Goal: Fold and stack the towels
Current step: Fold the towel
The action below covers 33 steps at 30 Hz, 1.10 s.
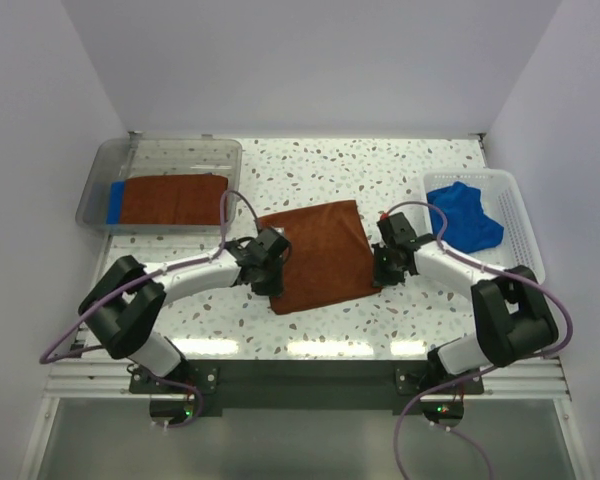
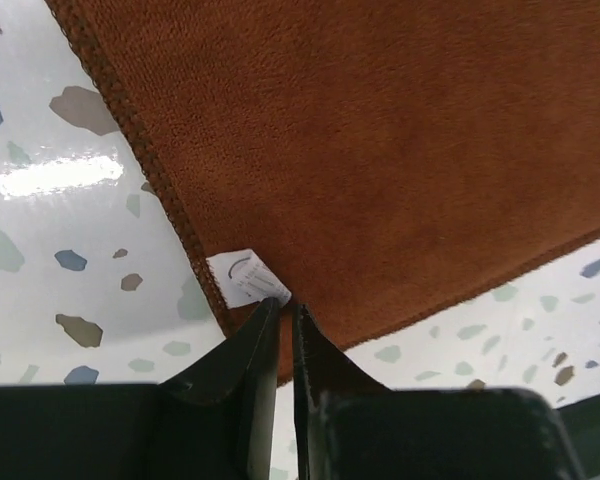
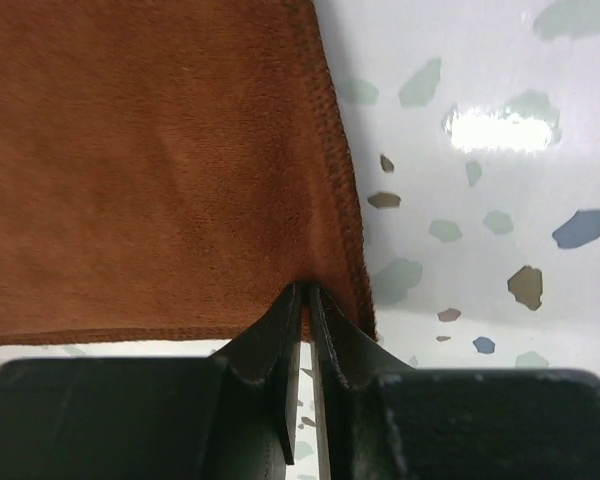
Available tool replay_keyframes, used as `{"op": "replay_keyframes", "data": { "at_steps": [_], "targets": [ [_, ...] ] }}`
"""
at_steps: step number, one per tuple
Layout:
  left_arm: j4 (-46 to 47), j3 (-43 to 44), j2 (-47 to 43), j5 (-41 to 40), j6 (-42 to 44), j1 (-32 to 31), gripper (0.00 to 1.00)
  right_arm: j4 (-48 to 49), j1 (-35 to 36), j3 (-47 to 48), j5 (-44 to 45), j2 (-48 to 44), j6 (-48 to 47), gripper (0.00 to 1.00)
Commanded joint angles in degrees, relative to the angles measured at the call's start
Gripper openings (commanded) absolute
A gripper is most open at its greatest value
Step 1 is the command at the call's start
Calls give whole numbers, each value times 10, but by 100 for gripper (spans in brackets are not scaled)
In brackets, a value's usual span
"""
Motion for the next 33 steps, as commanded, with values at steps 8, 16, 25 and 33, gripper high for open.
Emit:
{"op": "replay_keyframes", "data": {
  "at_steps": [8,16,25,33],
  "targets": [
    [39,-154,-42,66,-27,-1,11,-77,3,-90,-20,-79,65,16],
    [-11,-133,-176,66,-13,-11,43,-117,3,-68,-49,-209,65,24],
    [-44,68,-108,30,195,121,61,-55,-29,145,-25,-56,-99,39],
    [12,193,58,6,288,163,40,34,-55,244,-81,99,-166,29]
  ]
}}
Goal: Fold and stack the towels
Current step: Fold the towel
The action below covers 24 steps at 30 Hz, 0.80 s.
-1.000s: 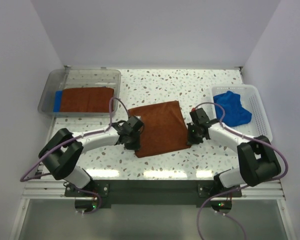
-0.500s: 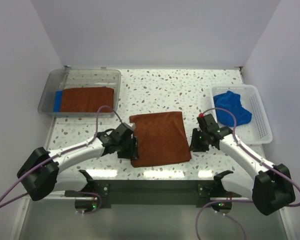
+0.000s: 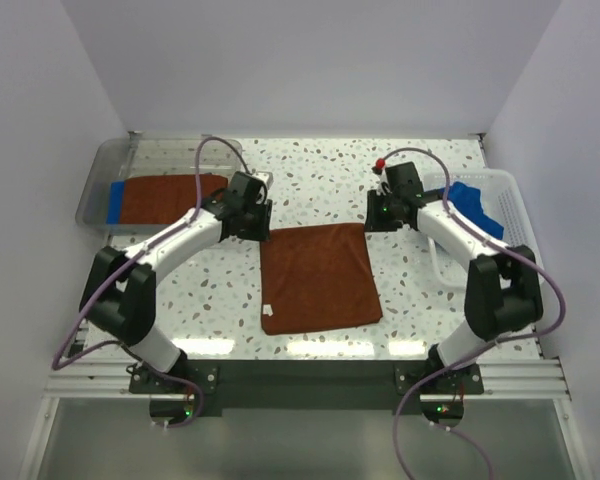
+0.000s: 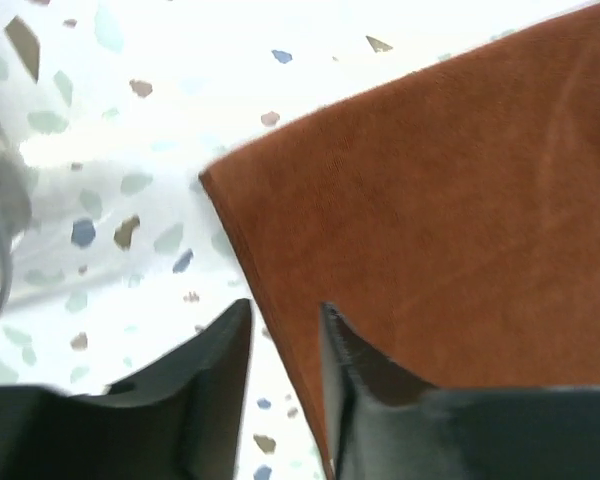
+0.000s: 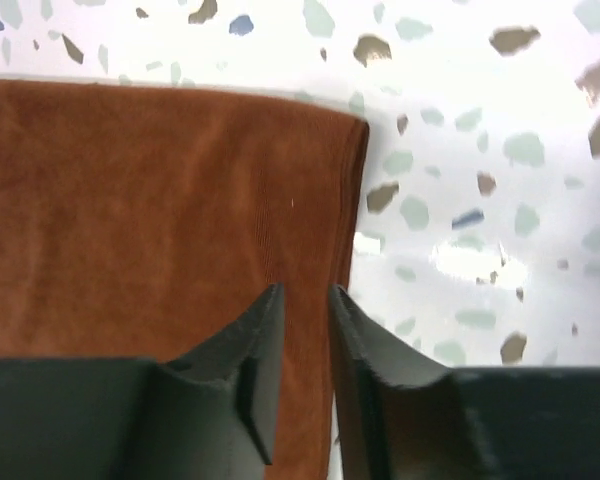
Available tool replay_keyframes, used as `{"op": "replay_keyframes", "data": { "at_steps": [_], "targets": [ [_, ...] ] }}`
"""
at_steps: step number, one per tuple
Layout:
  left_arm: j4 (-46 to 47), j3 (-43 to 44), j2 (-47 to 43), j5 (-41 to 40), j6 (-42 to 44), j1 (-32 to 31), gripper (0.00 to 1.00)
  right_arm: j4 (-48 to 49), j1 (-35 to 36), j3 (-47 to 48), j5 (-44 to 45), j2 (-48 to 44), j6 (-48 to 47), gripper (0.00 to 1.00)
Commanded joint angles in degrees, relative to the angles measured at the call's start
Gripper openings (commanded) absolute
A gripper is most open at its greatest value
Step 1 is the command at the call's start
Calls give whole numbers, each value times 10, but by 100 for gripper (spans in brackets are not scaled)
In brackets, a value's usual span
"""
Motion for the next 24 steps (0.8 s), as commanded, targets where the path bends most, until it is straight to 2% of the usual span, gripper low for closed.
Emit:
{"op": "replay_keyframes", "data": {
  "at_steps": [1,4,9,17,20,23,24],
  "targets": [
    [29,52,52,1,55,7,35,53,1,51,-44,50,-46,26],
    [31,71,114,3,56,7,27,70,1,65,-61,101,-38,22],
    [39,69,156,-30,62,13,22,101,-7,73,-56,165,-31,20],
    [36,47,169,-51,64,27,21,99,-37,69,-25,199,-46,18],
    [27,49,162,-49,66,27,23,80,-39,68,-10,189,-61,19],
    [15,66,141,-45,78,27,32,70,-39,69,-18,152,-84,21],
    [12,72,135,-44,84,27,39,65,-39,76,-21,144,-103,24]
  ]
}}
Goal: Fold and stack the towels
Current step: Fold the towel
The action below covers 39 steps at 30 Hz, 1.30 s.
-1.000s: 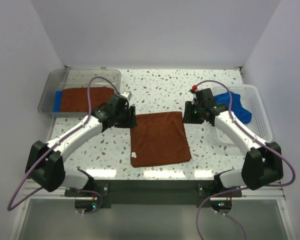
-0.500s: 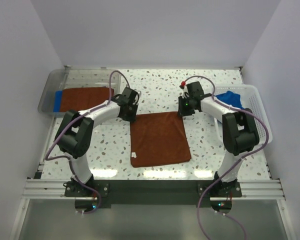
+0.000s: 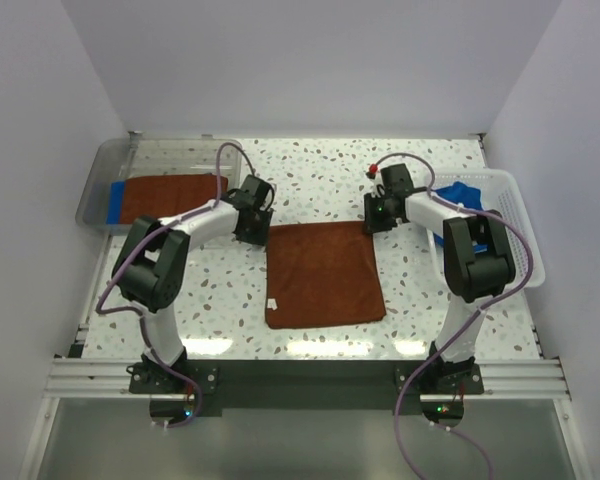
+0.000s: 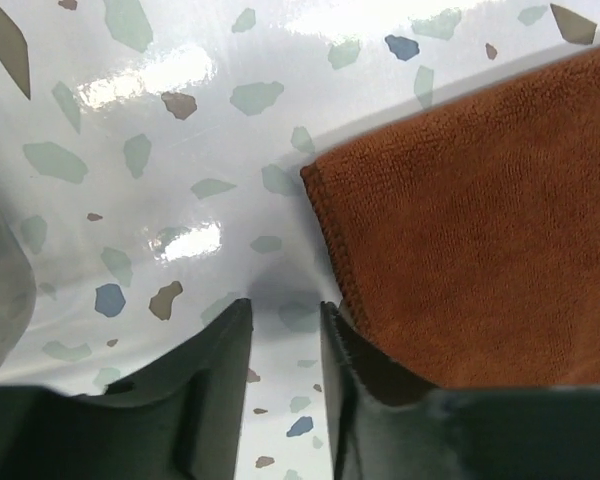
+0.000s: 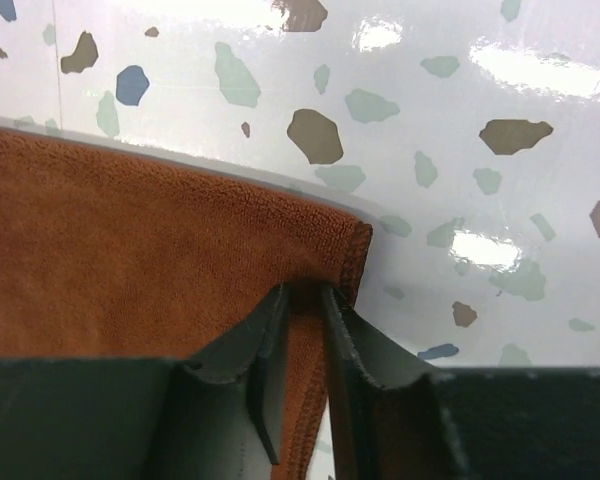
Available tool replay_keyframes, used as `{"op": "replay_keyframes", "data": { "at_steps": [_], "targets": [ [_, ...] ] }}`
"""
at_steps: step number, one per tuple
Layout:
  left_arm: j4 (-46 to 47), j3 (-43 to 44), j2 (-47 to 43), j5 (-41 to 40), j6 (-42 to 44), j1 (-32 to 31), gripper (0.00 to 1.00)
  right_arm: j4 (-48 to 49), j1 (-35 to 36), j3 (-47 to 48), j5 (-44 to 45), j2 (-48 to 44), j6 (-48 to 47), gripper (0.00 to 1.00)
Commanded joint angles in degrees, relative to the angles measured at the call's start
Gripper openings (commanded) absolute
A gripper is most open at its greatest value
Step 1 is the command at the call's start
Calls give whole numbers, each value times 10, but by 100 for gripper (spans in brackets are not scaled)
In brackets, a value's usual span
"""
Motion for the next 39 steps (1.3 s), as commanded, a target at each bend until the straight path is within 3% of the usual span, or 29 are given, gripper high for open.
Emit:
{"op": "replay_keyframes", "data": {
  "at_steps": [1,7,10,12,22,27,39],
  "targets": [
    [-5,29,-43,-5,27,3,42,-24,-4,29,13,-51,-59,27],
    [-4,84,-41,17,136,4,68,-113,-4,100,6,-43,-196,40],
    [-10,116,-11,45,185,8,74,-157,-5,134,-5,-15,-257,44],
    [-23,139,4,89,225,11,74,-181,-5,160,-30,7,-296,53],
    [-67,219,102,226,352,27,67,-269,-5,266,-92,97,-428,54],
    [-100,253,136,242,389,28,59,-311,-5,312,-97,139,-472,47],
    [-128,271,188,260,412,36,50,-337,-6,334,-94,192,-501,43]
  ]
}}
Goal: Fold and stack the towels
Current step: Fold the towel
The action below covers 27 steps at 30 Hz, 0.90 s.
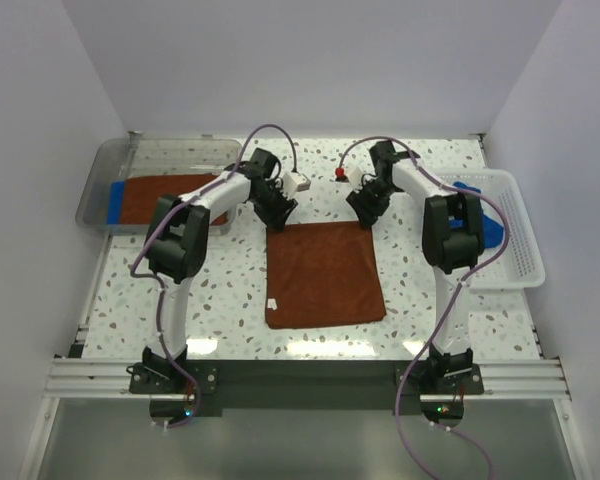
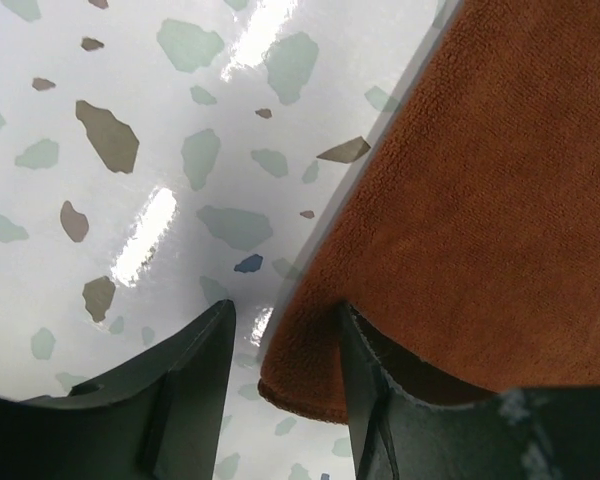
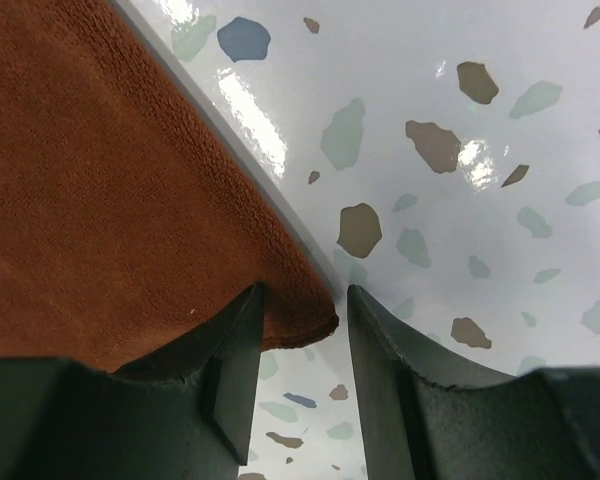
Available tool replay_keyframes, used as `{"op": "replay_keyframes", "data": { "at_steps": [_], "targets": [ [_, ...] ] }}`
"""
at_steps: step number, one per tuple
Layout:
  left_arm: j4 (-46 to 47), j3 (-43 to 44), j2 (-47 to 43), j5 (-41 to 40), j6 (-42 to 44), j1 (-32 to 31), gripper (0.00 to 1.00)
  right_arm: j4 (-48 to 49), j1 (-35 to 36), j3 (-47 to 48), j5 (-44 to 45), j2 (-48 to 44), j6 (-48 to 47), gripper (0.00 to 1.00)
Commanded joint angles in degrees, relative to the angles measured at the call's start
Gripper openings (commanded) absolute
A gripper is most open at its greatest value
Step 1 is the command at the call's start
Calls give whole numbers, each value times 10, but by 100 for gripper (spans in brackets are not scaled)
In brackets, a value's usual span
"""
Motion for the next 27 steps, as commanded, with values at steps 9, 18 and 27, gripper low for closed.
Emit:
{"op": "replay_keyframes", "data": {
  "at_steps": [9,18,27],
  "targets": [
    [-30,14,36,7,23,11,47,-39,-2,25,-9,36,-31,36],
    [-64,-14,26,2,23,14,46,-47,-2,15,-6,43,-38,25],
    [-75,-41,7,-63,8,14,43,-45,-2,8,3,40,-40,0]
  ]
}}
